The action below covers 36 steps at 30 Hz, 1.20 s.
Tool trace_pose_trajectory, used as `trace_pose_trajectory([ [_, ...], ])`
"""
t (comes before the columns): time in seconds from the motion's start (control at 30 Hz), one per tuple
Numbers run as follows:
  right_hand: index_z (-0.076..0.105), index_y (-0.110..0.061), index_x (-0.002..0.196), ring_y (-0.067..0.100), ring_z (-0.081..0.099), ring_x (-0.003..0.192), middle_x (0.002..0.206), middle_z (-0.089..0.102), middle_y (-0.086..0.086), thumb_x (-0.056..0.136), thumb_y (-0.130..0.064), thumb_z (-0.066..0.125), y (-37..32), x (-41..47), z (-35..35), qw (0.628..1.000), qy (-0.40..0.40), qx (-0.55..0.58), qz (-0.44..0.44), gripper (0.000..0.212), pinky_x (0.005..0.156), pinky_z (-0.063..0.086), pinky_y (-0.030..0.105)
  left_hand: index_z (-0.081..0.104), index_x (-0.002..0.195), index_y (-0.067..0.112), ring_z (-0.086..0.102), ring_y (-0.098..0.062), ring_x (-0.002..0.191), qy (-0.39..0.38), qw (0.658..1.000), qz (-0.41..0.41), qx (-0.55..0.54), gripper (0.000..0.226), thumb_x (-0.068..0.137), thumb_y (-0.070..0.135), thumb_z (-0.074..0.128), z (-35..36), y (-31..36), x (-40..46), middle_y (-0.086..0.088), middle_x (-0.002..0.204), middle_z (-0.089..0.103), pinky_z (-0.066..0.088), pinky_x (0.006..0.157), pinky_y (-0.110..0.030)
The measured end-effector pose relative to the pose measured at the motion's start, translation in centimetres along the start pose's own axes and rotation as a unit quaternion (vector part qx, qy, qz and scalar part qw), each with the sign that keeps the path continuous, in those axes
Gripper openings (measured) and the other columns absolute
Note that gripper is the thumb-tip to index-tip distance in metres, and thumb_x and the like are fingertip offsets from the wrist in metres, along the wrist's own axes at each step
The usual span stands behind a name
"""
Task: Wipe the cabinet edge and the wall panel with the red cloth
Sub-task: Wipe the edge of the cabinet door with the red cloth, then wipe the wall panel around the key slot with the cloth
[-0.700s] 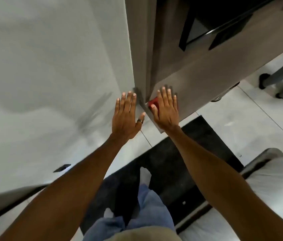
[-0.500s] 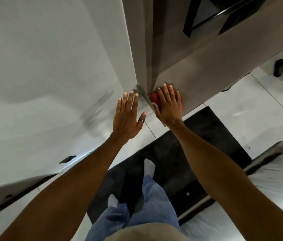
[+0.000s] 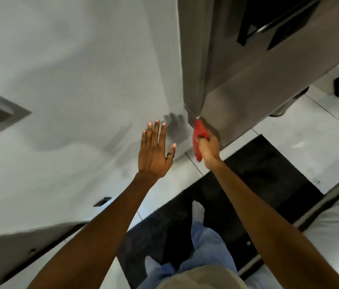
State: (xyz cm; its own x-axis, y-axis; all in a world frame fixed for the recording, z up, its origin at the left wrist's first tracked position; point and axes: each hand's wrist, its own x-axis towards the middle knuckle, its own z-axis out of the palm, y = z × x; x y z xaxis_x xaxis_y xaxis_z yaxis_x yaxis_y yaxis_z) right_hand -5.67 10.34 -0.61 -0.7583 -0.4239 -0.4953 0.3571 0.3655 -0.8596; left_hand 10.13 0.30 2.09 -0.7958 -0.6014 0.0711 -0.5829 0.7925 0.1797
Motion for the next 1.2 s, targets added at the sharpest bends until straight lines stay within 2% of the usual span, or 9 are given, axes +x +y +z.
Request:
trace_pose_trajectory([
  [0.13,0.062,-0.007,0.138,0.036,0.066,0.124,0.135,0.068,0.019,0.096,0.001,0.062,-3.2,-7.3,6.6,0.966,-0.094,0.226,0.087,0.042,0.113,0.052,0.049,0.018,0.162,0.008,-0.003,-0.031,0.158,0.109,0.994,0.011,0.014,0.071,0.106,0.048,0.036,-6.7,-4.8,-2.0,-0.015,0.170,0.008,0.007,0.130,-0.048],
  [0.27,0.065,-0.020,0.127,0.031,0.069,0.119,0.123,0.074,0.009,0.098,0.001,0.060,-8.6,-15.5,13.7,0.950,-0.176,0.258,-0.010,0.036,0.115,0.052,0.052,0.022,0.161,0.007,0.000,-0.032,0.158,0.230,0.972,-0.019,0.048,0.070,0.105,0.040,0.047,-14.6,-11.6,-6.1,-0.017,0.169,0.012,0.008,0.130,-0.050],
  [0.37,0.059,-0.022,0.141,0.025,0.067,0.125,0.134,0.070,0.003,0.100,0.000,0.059,-11.6,-21.5,19.0,0.940,-0.202,0.244,-0.125,0.047,0.118,0.049,0.051,0.024,0.160,0.006,0.001,-0.032,0.158,0.306,0.948,-0.046,0.074,0.070,0.104,0.038,0.051,-19.7,-16.4,-10.4,-0.017,0.169,0.014,0.009,0.129,-0.050],
  [0.53,0.042,-0.027,0.157,-0.002,0.049,0.142,0.160,0.047,-0.010,0.102,-0.010,0.058,-13.6,-31.0,26.6,0.891,-0.164,0.153,-0.395,0.060,0.120,0.042,0.021,0.025,0.159,0.004,0.000,-0.032,0.158,0.398,0.905,-0.079,0.129,0.070,0.103,0.037,0.051,-26.7,-23.7,-17.9,-0.018,0.168,0.015,0.006,0.130,-0.048],
  [0.73,0.034,-0.002,0.159,0.032,0.015,0.163,0.172,0.025,0.015,0.108,-0.008,0.042,-14.8,-37.7,36.0,0.722,-0.097,0.082,-0.680,0.052,0.134,0.020,0.034,0.025,0.159,0.005,0.001,-0.035,0.158,0.471,0.857,-0.132,0.161,0.068,0.103,0.036,0.049,-33.1,-31.4,-25.0,-0.016,0.169,0.010,0.002,0.129,-0.049],
  [0.9,0.031,-0.009,0.162,0.039,0.017,0.161,0.172,0.025,0.014,0.087,0.001,0.059,-14.7,-37.7,41.2,0.615,0.006,-0.120,-0.779,0.081,0.130,0.023,0.065,0.025,0.159,0.006,0.000,-0.034,0.158,0.490,0.839,-0.148,0.185,0.068,0.103,0.037,0.046,-35.3,-35.1,-27.8,-0.015,0.170,0.009,0.000,0.129,-0.047],
  [0.97,0.027,-0.011,0.164,0.036,0.010,0.163,0.174,0.018,0.010,0.095,-0.023,0.065,-14.1,-36.9,41.7,0.592,0.035,-0.188,-0.783,0.079,0.131,0.017,0.064,0.026,0.159,0.006,0.001,-0.034,0.158,0.490,0.837,-0.146,0.196,0.067,0.103,0.037,0.045,-35.8,-36.1,-27.9,-0.016,0.169,0.011,0.001,0.130,-0.047],
  [1.07,0.020,-0.015,0.166,0.032,0.000,0.165,0.176,0.010,0.008,0.104,-0.065,0.038,-14.2,-36.2,42.0,0.577,0.019,-0.204,-0.790,0.082,0.133,0.005,0.058,0.027,0.159,0.005,0.000,-0.032,0.158,0.491,0.835,-0.145,0.204,0.066,0.103,0.038,0.043,-35.9,-38.1,-28.0,-0.017,0.169,0.013,0.001,0.130,-0.047],
  [1.2,0.031,-0.030,0.163,0.028,0.018,0.163,0.173,0.027,0.003,0.109,-0.056,0.028,-15.4,-35.4,42.5,0.528,0.112,-0.208,-0.816,0.060,0.128,0.021,0.052,0.028,0.159,0.007,-0.002,-0.028,0.158,0.502,0.829,-0.130,0.209,0.063,0.104,0.036,0.041,-36.3,-40.4,-26.8,-0.018,0.168,0.016,0.001,0.130,-0.046],
])
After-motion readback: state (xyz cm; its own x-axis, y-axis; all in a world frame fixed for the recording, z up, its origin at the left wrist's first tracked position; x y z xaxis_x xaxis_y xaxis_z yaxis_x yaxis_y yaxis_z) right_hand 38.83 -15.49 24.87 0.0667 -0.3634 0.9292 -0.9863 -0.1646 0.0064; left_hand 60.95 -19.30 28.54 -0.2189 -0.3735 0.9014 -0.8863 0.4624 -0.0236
